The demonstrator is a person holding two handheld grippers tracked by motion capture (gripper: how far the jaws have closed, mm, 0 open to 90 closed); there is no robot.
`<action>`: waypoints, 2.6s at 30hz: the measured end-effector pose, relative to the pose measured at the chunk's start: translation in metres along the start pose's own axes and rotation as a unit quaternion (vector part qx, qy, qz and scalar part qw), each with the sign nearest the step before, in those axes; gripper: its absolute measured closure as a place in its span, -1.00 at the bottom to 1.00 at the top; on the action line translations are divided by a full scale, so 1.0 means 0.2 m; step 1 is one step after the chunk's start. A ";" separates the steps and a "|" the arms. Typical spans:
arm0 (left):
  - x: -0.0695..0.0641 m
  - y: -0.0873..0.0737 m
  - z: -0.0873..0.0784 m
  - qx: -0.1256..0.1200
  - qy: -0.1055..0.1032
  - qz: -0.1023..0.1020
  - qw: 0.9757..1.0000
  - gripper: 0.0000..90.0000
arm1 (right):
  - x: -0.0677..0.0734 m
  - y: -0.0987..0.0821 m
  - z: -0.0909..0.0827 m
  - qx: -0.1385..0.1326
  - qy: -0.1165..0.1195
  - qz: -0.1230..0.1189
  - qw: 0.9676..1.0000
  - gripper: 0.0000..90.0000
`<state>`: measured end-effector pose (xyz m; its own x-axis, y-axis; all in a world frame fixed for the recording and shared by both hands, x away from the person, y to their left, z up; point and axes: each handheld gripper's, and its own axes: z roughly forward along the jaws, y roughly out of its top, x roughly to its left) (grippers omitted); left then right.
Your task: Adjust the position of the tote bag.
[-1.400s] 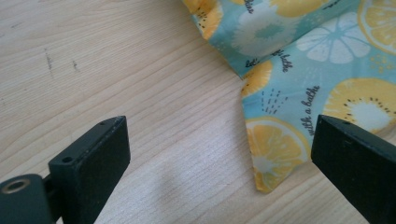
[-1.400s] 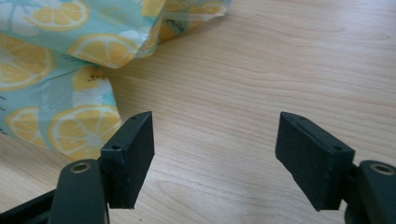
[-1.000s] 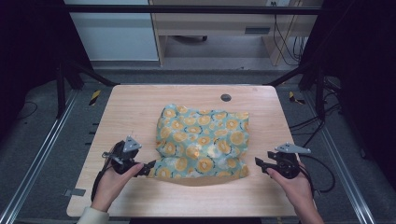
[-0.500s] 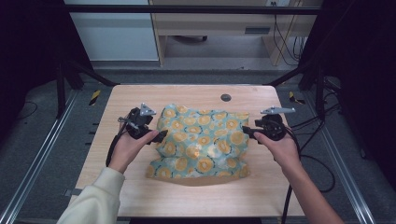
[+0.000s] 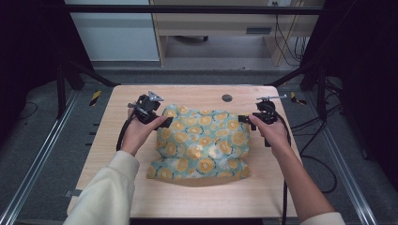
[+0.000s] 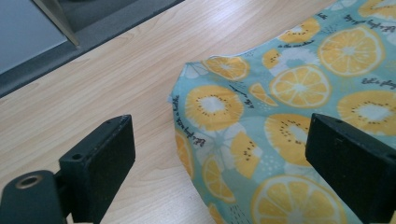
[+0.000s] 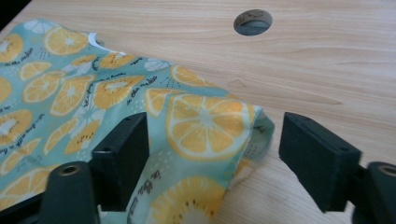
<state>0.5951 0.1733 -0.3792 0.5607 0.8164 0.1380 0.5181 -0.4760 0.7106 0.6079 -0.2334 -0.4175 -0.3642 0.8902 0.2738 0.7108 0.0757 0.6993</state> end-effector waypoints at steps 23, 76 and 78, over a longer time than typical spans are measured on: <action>0.14 -0.10 0.20 0.041 0.005 -0.055 0.998 -0.82 | 0.01 -0.02 0.04 -0.007 0.034 -0.040 0.999 1.00; 0.01 -0.07 0.18 0.016 -0.025 -0.041 0.999 0.98 | 0.03 -0.01 -0.04 -0.026 0.020 -0.074 0.997 1.00; 0.00 -0.05 0.15 0.003 -0.022 -0.038 0.999 0.98 | 0.03 -0.01 -0.07 -0.035 0.021 -0.074 0.996 1.00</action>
<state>0.6095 0.1694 -0.4073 0.5472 0.8353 0.0537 0.5637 -0.4153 0.7140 0.5963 -0.2344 -0.4072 -0.4869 0.8524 0.1907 0.6043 0.1711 0.7781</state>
